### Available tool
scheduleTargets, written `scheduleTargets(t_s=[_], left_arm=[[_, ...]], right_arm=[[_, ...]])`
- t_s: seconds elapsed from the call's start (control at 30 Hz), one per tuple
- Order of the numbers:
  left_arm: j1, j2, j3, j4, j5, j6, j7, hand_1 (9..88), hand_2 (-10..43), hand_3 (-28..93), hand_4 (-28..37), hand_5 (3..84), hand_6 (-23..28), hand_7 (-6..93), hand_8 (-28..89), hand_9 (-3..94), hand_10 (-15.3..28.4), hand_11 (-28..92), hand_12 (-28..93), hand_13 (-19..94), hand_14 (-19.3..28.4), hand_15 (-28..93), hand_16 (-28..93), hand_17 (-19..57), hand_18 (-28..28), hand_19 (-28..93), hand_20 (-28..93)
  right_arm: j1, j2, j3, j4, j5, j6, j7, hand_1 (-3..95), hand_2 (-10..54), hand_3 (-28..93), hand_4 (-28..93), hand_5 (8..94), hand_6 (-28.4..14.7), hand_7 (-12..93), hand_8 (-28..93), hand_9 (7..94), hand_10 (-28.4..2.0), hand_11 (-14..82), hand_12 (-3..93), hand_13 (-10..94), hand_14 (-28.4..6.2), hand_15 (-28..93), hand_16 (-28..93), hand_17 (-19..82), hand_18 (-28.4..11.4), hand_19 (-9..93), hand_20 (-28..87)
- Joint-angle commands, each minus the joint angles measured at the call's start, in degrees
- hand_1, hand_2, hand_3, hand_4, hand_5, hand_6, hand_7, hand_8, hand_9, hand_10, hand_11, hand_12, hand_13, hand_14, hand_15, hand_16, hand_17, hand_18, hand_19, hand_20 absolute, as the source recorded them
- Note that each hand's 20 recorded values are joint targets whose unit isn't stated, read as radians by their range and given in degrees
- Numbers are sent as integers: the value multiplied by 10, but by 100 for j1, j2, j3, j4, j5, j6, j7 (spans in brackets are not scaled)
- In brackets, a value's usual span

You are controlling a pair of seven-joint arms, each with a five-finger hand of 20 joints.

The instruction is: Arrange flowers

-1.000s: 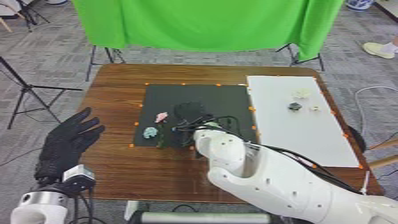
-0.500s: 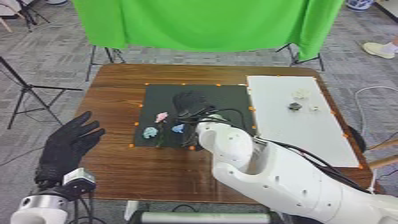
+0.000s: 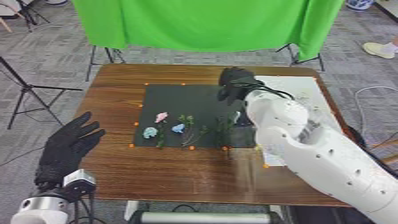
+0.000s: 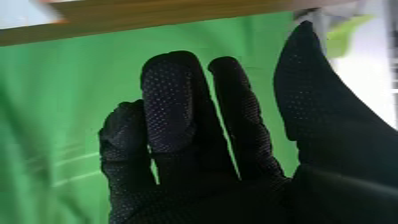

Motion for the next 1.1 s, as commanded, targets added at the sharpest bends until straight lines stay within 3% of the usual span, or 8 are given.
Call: scheduleTargets(t_s=[0.03,0.27,0.63,1.1], left_arm=[[191,-74,25,-36,-37,132,104,244,59,812,-211,383,105,136,-97,349,198,267,89,253,264,491,-94,-106,233,568,-19],[107,8,102,-3,-41,124,207,244,59,812,-212,383,105,137,-97,349,198,267,90,254,264,491,-93,-107,233,568,-19],[170,16,102,0,-44,114,209,244,59,813,-212,383,105,137,-97,349,198,267,90,254,264,491,-93,-107,233,568,-19],[94,13,143,30,-54,97,228,244,59,813,-211,383,105,137,-97,349,198,267,90,253,264,491,-94,-106,233,569,-18]], right_arm=[[-447,172,508,184,-187,-269,-45,334,-89,911,-281,526,-53,212,-152,551,-180,230,131,589,-135,798,90,304,-217,932,467],[14,626,-136,381,-215,59,404,318,-85,912,-279,516,-52,204,-150,542,-183,221,132,587,-134,798,88,307,-219,932,473],[13,1558,-149,744,143,332,995,314,-84,916,-279,500,-60,199,-145,516,-185,214,131,584,-132,803,81,311,-218,932,486],[65,1671,-243,1061,382,303,1107,321,-89,917,-282,501,-60,202,-147,515,-183,214,131,589,-128,812,80,315,-217,932,500]])
